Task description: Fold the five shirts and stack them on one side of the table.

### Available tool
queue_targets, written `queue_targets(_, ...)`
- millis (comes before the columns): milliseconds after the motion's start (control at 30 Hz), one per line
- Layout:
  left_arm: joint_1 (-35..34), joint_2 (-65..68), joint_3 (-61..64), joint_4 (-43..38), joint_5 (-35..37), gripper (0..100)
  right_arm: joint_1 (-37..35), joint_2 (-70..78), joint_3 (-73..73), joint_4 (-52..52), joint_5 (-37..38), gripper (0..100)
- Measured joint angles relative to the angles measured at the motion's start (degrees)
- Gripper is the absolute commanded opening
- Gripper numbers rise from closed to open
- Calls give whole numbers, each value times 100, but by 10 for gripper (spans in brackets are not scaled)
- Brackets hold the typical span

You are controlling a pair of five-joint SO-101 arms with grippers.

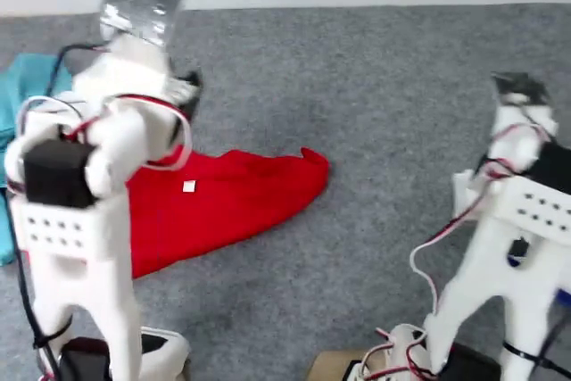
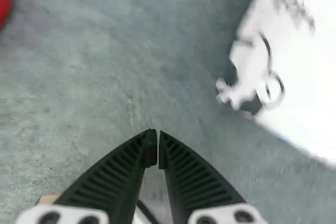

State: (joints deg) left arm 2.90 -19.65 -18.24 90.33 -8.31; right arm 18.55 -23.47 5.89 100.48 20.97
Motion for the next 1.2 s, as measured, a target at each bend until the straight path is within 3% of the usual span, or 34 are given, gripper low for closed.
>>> queue_targets(167, -941, 299, 712, -9, -440, 111, -1099, 44, -70, 0, 0, 12)
queue_targets(267, -1231, 554, 1073, -88, -571, 162, -1407, 255, -70, 0, 0, 11)
queue_targets(467, -1574, 1512, 1354, -360, -677, 237, -1424, 352, -70, 9, 0, 11)
queue_targets(833, -1732, 3077, 1363, -1090, -1002, 236, -1433, 404, -70, 9, 0, 11)
queue_targets(1200, -1969, 3692, 1363, -1424, -1011, 237, -1433, 404, -70, 9, 0, 11)
